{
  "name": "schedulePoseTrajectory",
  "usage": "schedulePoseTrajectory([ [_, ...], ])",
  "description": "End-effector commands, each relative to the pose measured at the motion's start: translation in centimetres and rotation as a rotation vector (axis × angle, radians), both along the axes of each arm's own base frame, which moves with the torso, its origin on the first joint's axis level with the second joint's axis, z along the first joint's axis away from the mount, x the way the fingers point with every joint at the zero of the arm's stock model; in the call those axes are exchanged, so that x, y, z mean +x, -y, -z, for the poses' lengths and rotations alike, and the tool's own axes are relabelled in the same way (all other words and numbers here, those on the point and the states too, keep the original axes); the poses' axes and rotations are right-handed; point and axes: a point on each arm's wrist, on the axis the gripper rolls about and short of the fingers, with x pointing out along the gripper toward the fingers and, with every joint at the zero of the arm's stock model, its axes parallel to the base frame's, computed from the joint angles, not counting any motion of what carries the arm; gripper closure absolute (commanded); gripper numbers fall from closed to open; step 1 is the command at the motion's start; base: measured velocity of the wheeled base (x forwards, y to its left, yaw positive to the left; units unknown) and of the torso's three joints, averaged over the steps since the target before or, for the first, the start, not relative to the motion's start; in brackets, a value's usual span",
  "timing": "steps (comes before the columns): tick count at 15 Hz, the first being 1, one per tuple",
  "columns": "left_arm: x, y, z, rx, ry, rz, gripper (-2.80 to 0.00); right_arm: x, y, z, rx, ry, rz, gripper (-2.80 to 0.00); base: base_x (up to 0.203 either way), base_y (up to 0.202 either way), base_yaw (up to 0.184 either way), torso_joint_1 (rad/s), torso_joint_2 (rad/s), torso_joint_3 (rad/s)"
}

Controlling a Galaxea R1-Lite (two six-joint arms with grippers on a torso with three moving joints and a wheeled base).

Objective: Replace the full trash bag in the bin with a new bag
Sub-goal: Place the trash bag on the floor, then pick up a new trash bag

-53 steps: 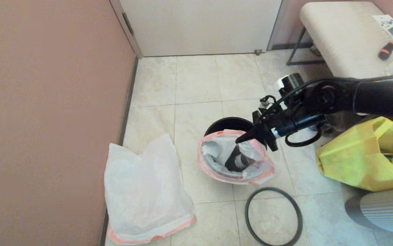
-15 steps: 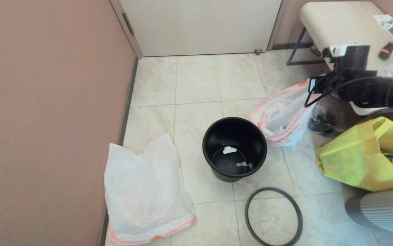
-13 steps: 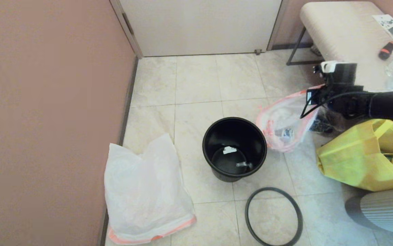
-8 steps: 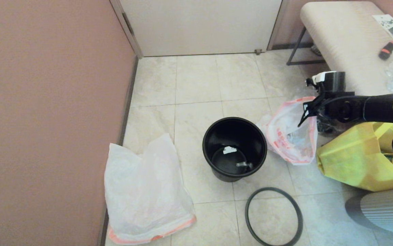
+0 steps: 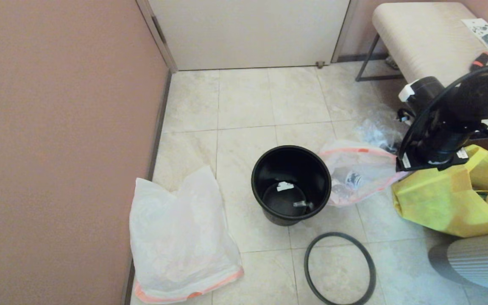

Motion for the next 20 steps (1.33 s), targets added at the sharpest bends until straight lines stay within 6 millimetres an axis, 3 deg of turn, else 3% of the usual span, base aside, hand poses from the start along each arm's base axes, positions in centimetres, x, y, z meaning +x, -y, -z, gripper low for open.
schedulePoseTrajectory([
  [1, 0.0, 0.0, 0.0, 0.000, 0.000, 0.000, 0.00, -1.6, -0.3, -0.5, 0.037, -0.056, 0.044, -2.80, 0.000, 0.000, 0.000, 0.000, 0.00, 0.000],
  [3, 0.0, 0.0, 0.0, 0.000, 0.000, 0.000, 0.00, -1.0, 0.7, 0.7, 0.123, -0.102, 0.107, -2.80, 0.000, 0.000, 0.000, 0.000, 0.00, 0.000],
  [7, 0.0, 0.0, 0.0, 0.000, 0.000, 0.000, 0.00, 1.6, 3.0, 0.2, 0.392, 0.085, 0.118, -2.80, 0.000, 0.000, 0.000, 0.000, 0.00, 0.000],
  [10, 0.0, 0.0, 0.0, 0.000, 0.000, 0.000, 0.00, 1.7, 1.5, 0.5, 0.490, 0.063, 0.091, -2.80, 0.000, 0.000, 0.000, 0.000, 0.00, 0.000],
  [11, 0.0, 0.0, 0.0, 0.000, 0.000, 0.000, 0.00, 1.5, 0.4, 0.5, 0.499, 0.048, 0.074, -0.36, 0.000, 0.000, 0.000, 0.000, 0.00, 0.000],
  [12, 0.0, 0.0, 0.0, 0.000, 0.000, 0.000, 0.00, 1.4, -0.3, 0.6, 0.507, 0.041, 0.061, 0.00, 0.000, 0.000, 0.000, 0.000, 0.00, 0.000],
  [18, 0.0, 0.0, 0.0, 0.000, -0.001, 0.000, 0.00, 2.9, -2.6, 3.3, 0.525, -0.012, 0.067, 0.00, 0.000, 0.000, 0.000, 0.000, 0.00, 0.000],
  [20, 0.0, 0.0, 0.0, 0.000, 0.000, 0.000, 0.00, 4.2, -3.4, 4.0, 0.536, 0.043, 0.040, 0.00, 0.000, 0.000, 0.000, 0.000, 0.00, 0.000],
])
